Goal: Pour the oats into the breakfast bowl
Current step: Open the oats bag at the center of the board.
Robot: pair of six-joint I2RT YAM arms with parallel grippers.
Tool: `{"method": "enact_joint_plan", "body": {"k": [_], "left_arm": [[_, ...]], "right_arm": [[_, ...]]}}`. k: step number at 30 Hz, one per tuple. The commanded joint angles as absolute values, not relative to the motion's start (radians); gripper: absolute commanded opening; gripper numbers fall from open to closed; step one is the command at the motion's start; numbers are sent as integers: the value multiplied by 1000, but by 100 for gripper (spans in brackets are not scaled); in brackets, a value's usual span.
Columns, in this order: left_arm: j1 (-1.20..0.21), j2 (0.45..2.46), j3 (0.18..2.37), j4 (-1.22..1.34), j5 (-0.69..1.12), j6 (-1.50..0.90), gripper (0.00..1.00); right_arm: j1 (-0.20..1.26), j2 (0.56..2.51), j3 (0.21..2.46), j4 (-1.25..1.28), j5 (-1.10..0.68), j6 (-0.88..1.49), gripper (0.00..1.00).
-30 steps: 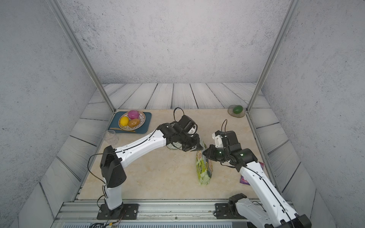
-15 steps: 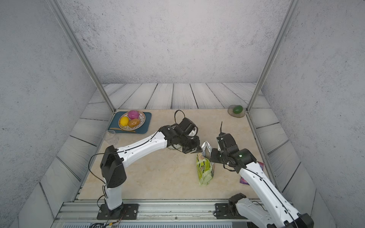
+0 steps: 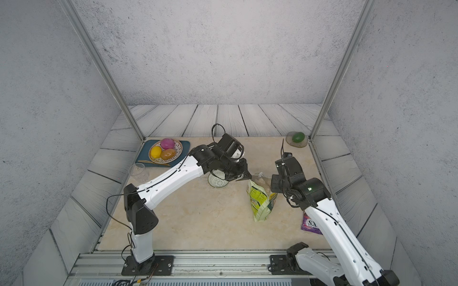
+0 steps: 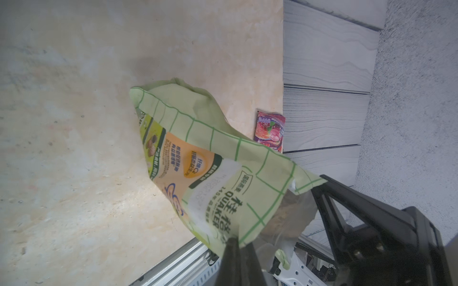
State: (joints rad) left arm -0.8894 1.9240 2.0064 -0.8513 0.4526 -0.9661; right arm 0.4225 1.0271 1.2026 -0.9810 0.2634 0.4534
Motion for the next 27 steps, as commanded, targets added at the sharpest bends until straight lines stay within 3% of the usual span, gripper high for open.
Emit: {"method": "enact_joint_plan", "body": {"k": [1,12,24,25,27], "left_arm": [[-854,1937,2089,-883,443,-927,0],[-755,2102,2312,-961,431,-838,0],[-716,2156,2271,-907,489,-788,0],[-716,2157,2269,-906,492,-782,0],[-715,2157,2267,-910,496,-770,0]], "right_arm": [[417,1067,1245,-942,342,428,0],[289,1278,1347,-737,249,373,0],[172,1364,1311,-613,34,408,0],[173,1349,1302,-613,22,406,8],[171,1307,1277,-611,-4,406,34]]}}
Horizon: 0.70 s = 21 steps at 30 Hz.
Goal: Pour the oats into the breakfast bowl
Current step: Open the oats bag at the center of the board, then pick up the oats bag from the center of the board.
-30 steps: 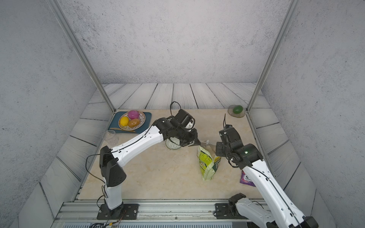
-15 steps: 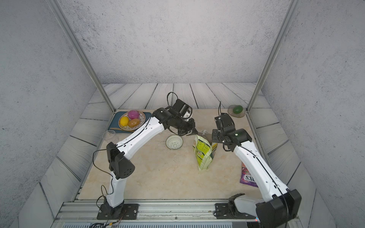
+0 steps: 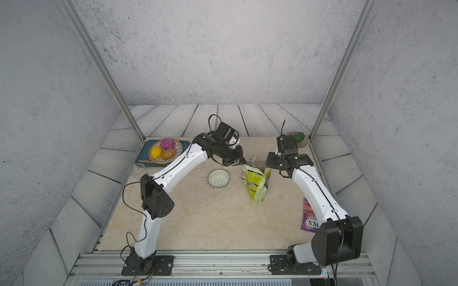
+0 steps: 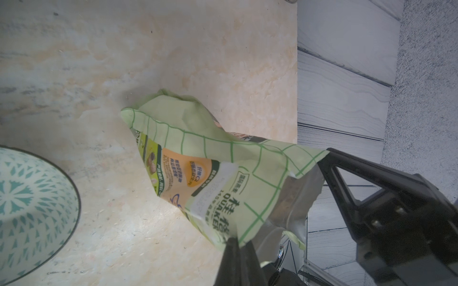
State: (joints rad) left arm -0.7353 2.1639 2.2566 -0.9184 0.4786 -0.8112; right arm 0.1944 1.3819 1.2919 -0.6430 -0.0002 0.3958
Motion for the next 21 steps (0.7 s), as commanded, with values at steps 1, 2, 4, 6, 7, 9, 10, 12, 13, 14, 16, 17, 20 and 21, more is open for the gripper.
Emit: {"method": "enact_joint_plan", "body": {"k": [1,2,4,6,7,9,10,12,13,14,16,17,20,21], "left_arm": [[-714,2157,2265,-911,499,-765,0],[-712,2157,2263,-914,501,-761,0],[-706,2156,2263,-920,501,-758,0],[-701,2155,2260,-925,506,-758,0],[-700,2154,2260,-928,511,-758,0],[-699,2151,2258,-935,522,-755,0],[-699,2150,2258,-940,527,-752,0],[-698,2144,2255,-953,533,-745,0],[-698,2139,2248,-957,533,-743,0],[-697,2133,2240,-960,538,-743,0],[-695,2118,2212,-954,543,-742,0],[-694,2111,2200,-949,546,-742,0],[-690,2097,2175,-951,553,-740,0],[-690,2095,2173,-954,554,-738,0]], "right_arm": [[170,1278,1261,-613,-11,411,49],[172,1249,1242,-618,-18,412,60],[170,1172,1186,-618,-26,418,74],[172,1072,1094,-585,-44,433,79],[172,1015,1036,-553,-65,443,80],[177,877,875,-453,-116,487,97],[181,808,792,-397,-128,524,99],[201,676,629,-300,-133,607,99],[215,614,554,-260,-129,634,99],[240,565,496,-237,-115,647,99],[310,502,413,-214,-52,644,99],[345,489,386,-207,-13,636,99],[450,527,345,-167,51,614,99],[472,559,334,-134,57,609,99]]}}
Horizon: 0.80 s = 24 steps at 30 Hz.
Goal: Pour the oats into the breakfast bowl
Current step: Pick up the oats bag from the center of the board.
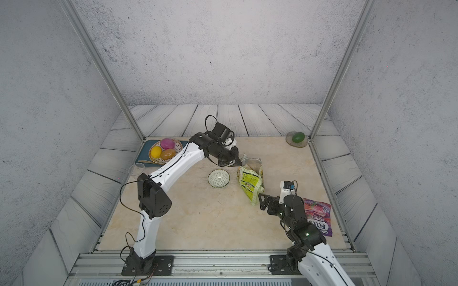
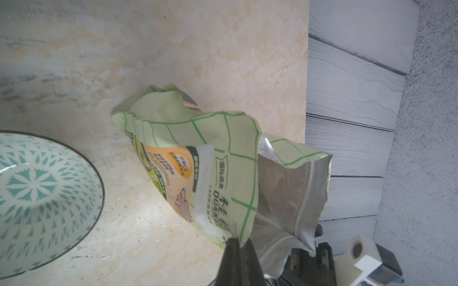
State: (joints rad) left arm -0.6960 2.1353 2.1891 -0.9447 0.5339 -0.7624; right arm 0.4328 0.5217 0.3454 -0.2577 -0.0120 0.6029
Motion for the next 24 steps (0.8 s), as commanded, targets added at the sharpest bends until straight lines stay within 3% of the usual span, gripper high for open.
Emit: {"method": "enact_joint_plan", "body": {"k": [1,13,24], "left_arm": [[-689,2096,2172,-955,555,-736,0],[-675,2115,2214,-1016,554,-715,0],[-670,2148,2244,-1070,580,-725,0]], "right_arm": [[488,594,321,-95,60,602,99],[535,1107,238,477,134,451,99],[534,1381,216,923,102,208,99]]}}
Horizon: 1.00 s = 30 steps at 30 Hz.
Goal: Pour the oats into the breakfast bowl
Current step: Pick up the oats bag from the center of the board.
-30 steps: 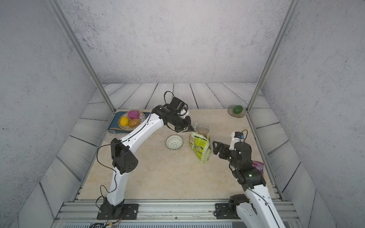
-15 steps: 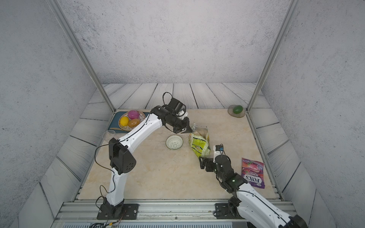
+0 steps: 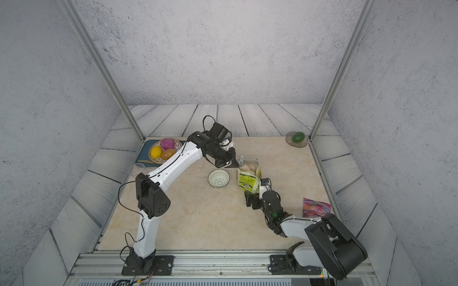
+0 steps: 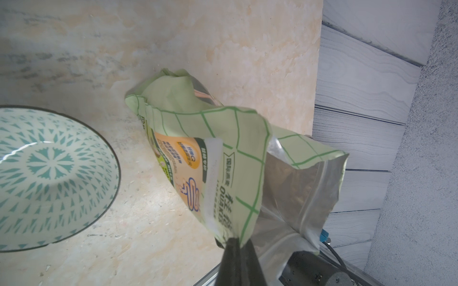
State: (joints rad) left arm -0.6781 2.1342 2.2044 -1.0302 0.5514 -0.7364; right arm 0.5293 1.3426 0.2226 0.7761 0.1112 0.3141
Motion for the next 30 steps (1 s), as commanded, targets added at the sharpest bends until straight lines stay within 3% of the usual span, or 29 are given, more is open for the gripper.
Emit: {"method": "enact_joint_plan", "body": {"k": [1,8,12,16,19,22,25,27,30], "left_arm": [[-669,2151,2245,-1073,585,-730,0],[-669,2186,2310,-1121,597,-739,0],[-667,2191,2327,-1154,589,-733,0],[-662,2192,2342,-1168,585,-733,0],[-644,2204,2405,-1210,565,-709,0],[-621,2207,2458,-1243,549,-696,0],[-603,2176,2461,-1238,539,-695,0],[-596,2148,2457,-1243,517,-685,0],[-594,2111,2437,-1247,497,-662,0]], "right_arm": [[533,1405,222,938,90,192,99],[533,1595,232,1155,101,183,99],[533,1686,247,1268,141,175,93],[532,1718,251,1359,242,187,66],[532,1677,248,1365,236,194,31],[532,1535,263,1204,191,208,16],[533,1322,350,778,180,194,0],[534,1204,422,500,212,191,0],[533,1087,485,290,229,180,0]]}}
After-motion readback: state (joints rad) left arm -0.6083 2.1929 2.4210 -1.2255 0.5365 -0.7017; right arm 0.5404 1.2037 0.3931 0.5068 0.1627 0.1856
